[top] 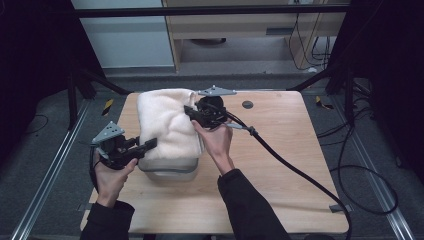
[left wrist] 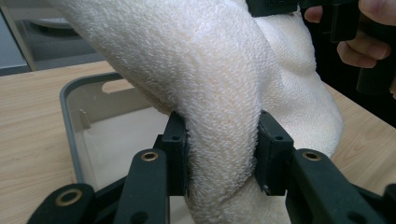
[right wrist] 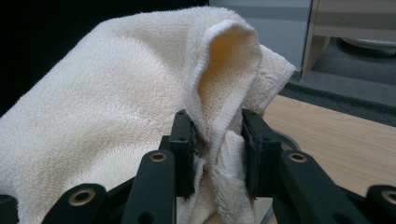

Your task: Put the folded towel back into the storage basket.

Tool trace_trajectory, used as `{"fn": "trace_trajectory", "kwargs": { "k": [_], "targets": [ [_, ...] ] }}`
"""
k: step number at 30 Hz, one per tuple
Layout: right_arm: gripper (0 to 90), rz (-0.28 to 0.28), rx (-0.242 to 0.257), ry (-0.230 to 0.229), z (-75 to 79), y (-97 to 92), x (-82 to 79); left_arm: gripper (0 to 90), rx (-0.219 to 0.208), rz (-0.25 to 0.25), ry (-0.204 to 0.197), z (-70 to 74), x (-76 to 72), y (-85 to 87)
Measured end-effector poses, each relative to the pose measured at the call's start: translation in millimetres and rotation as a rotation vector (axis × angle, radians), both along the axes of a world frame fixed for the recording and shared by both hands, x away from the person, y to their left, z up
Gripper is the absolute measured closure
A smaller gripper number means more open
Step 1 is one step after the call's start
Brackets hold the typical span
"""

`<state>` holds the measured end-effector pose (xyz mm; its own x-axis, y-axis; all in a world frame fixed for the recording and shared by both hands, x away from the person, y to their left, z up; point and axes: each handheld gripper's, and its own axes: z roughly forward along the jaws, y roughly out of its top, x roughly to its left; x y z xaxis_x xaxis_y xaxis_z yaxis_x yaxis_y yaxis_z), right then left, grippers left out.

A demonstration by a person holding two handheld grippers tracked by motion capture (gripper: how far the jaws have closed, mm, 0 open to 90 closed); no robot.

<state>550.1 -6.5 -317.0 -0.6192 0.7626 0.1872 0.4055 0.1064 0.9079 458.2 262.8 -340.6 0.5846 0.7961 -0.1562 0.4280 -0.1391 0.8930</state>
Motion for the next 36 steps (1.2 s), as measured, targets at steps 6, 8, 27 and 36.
{"fn": "trace_trajectory", "kwargs": {
  "k": [6,8,27,36],
  "targets": [
    [68.8,-0.001,0.0,0.015,-8.0,9.2,3.6,61.4,0.019,0.009,0.022,-4.9,2.5,6.5],
    [68.8,-0.004,0.002,0.027,-11.7,11.8,4.7,61.4,0.024,0.009,0.027,-6.9,3.6,8.2],
    [68.6,-0.049,-0.049,0.07,-50.7,28.4,16.6,61.3,0.101,0.013,0.105,-38.5,26.5,14.2],
    [68.6,-0.063,-0.068,0.089,-66.3,34.1,22.3,61.2,0.128,0.022,0.134,-51.0,34.7,14.8]
  ]
}}
